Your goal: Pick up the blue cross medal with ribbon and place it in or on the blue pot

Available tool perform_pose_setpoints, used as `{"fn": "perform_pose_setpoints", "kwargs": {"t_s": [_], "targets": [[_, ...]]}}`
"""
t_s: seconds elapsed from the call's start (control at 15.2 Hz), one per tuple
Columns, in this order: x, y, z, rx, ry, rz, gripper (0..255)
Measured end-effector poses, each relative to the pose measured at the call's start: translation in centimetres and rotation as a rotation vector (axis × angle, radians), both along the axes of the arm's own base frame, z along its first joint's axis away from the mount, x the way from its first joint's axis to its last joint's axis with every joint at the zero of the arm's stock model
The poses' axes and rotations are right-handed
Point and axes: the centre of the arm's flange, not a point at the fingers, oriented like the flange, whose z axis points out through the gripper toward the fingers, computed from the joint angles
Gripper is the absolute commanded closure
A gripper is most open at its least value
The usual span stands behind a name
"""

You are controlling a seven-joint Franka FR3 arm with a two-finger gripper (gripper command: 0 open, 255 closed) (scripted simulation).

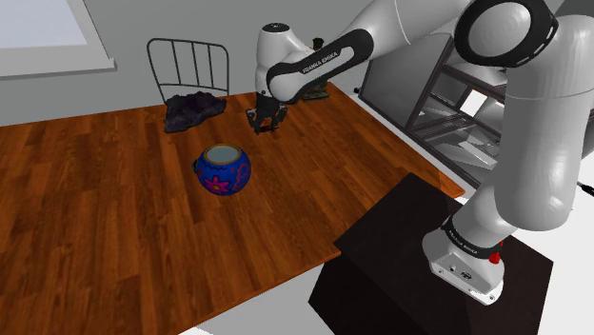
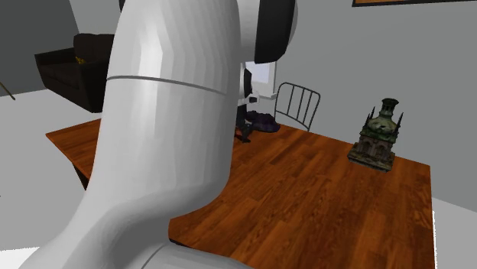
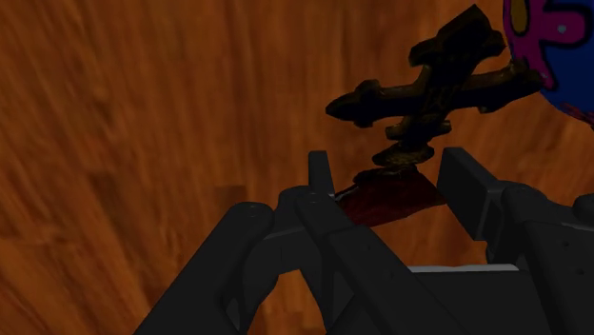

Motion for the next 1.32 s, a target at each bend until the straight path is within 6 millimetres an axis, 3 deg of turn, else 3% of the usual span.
{"fn": "perform_pose_setpoints", "kwargs": {"t_s": [0.99,1.32], "targets": [[0.1,0.1,8.0,0.000,0.000,0.000,255],[-0.5,5.4,8.9,0.000,0.000,0.001,255]]}}
